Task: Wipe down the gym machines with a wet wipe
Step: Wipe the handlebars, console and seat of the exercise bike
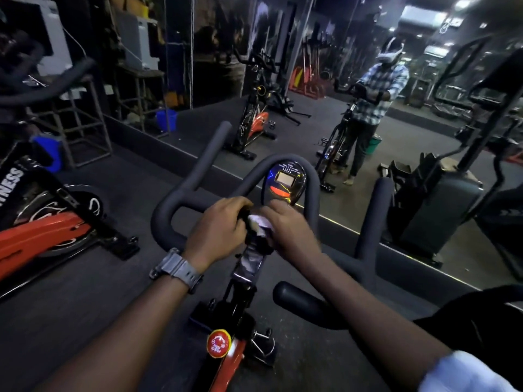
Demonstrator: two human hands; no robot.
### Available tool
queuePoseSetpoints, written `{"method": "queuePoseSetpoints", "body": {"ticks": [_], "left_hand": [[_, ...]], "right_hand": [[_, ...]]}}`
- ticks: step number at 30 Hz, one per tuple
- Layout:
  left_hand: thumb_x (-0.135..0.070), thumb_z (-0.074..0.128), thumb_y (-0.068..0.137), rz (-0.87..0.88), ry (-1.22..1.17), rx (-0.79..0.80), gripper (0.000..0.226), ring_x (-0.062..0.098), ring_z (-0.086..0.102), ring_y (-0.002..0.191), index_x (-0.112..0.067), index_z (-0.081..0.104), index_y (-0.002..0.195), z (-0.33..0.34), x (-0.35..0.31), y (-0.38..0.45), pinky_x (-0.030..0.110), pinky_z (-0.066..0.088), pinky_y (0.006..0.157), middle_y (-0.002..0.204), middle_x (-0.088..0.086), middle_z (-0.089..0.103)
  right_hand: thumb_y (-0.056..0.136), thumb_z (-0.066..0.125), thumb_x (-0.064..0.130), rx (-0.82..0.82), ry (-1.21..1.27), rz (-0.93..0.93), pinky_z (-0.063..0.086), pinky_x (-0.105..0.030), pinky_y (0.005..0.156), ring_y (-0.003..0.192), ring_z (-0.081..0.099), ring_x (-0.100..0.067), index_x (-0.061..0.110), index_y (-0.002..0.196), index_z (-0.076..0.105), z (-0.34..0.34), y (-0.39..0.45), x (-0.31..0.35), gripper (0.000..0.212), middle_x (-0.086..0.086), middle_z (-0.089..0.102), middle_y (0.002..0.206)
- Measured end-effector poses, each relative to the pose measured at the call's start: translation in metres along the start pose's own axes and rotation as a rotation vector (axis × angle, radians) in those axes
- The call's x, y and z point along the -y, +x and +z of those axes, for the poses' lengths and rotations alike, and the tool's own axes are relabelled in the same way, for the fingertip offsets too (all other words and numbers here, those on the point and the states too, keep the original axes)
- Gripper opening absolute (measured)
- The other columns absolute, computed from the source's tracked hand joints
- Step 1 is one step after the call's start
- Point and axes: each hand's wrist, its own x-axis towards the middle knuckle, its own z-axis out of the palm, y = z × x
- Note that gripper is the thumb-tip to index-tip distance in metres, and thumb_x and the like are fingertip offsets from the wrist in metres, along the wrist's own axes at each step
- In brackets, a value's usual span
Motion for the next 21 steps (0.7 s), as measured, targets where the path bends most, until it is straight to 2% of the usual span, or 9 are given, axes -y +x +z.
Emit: {"method": "queuePoseSetpoints", "body": {"ticks": [3,4,6,9,11,13,15,19,21], "left_hand": [[-0.005,0.048,0.076,-0.100,-0.081,-0.005,0.047,0.017,0.065,0.108,-0.021,0.062,0.118,-0.005,-0.001,-0.002,0.041,0.053,0.095,0.113,-0.003,0.070],[-0.008,0.045,0.074,-0.117,-0.109,-0.012,0.048,0.016,0.066,0.108,-0.020,0.062,0.118,-0.007,-0.002,-0.002,0.041,0.053,0.096,0.113,-0.004,0.070],[-0.012,0.040,0.073,-0.136,-0.145,-0.012,0.051,0.014,0.066,0.108,-0.020,0.062,0.118,-0.008,-0.005,-0.003,0.042,0.053,0.096,0.113,-0.004,0.071],[-0.015,0.039,0.075,-0.150,-0.146,0.001,0.051,0.016,0.066,0.108,-0.020,0.061,0.120,-0.009,-0.008,-0.002,0.043,0.053,0.095,0.114,-0.002,0.071],[-0.016,0.040,0.075,-0.162,-0.152,-0.005,0.050,0.016,0.066,0.107,-0.020,0.062,0.119,-0.009,-0.006,-0.001,0.042,0.053,0.095,0.112,-0.003,0.072],[-0.016,0.041,0.075,-0.198,-0.193,-0.024,0.046,0.012,0.067,0.104,-0.022,0.063,0.115,-0.010,-0.006,-0.002,0.042,0.054,0.094,0.108,-0.008,0.072],[-0.018,0.042,0.078,-0.249,-0.236,-0.057,0.041,0.008,0.068,0.102,-0.024,0.064,0.112,-0.012,-0.004,-0.003,0.042,0.055,0.091,0.104,-0.011,0.072],[-0.016,0.050,0.093,-0.329,-0.258,-0.170,0.023,0.017,0.067,0.099,-0.019,0.067,0.108,-0.011,0.000,0.003,0.038,0.052,0.087,0.105,-0.005,0.073],[-0.013,0.050,0.099,-0.384,-0.254,-0.226,0.022,0.020,0.064,0.100,-0.015,0.067,0.111,-0.013,0.000,0.007,0.033,0.046,0.081,0.109,0.001,0.072]], "right_hand": [[0.084,0.062,0.018,0.182,0.000,-0.227,0.054,-0.038,0.067,0.087,0.058,-0.029,0.013,0.098,0.068,0.020,-0.006,0.011,0.016,-0.008,0.062,0.094],[0.088,0.059,0.020,0.212,-0.005,-0.261,0.054,-0.036,0.068,0.090,0.059,-0.027,0.017,0.101,0.067,0.016,-0.014,0.003,0.016,-0.006,0.062,0.096],[0.089,0.055,0.023,0.160,-0.002,-0.178,0.051,-0.033,0.070,0.091,0.057,-0.022,0.023,0.104,0.062,-0.002,-0.026,-0.012,0.017,-0.005,0.061,0.098],[0.084,0.054,0.025,-0.022,-0.059,-0.039,0.050,-0.030,0.057,0.077,0.060,-0.026,0.013,0.093,0.065,-0.004,-0.008,-0.011,0.019,-0.006,0.058,0.085],[0.084,0.048,0.024,-0.048,-0.047,-0.109,0.047,-0.030,0.059,0.080,0.056,-0.024,0.010,0.093,0.068,0.012,0.004,0.009,0.026,-0.007,0.060,0.085],[0.088,0.051,0.020,0.036,-0.109,-0.318,0.049,-0.034,0.061,0.081,0.050,-0.022,0.013,0.090,0.067,0.027,-0.005,0.016,0.018,-0.005,0.059,0.084],[0.093,0.056,0.025,0.097,-0.146,-0.393,0.049,-0.035,0.059,0.079,0.053,-0.023,0.016,0.094,0.069,0.019,-0.020,0.004,0.016,-0.002,0.058,0.084],[0.090,0.055,0.027,-0.037,-0.222,-0.178,0.049,-0.036,0.054,0.076,0.057,-0.027,0.014,0.093,0.067,0.006,0.003,0.000,0.018,-0.006,0.056,0.085],[0.088,0.063,0.020,0.001,-0.215,-0.089,0.050,-0.036,0.054,0.079,0.058,-0.029,0.012,0.094,0.064,0.021,0.036,0.020,0.010,-0.007,0.055,0.087]]}}
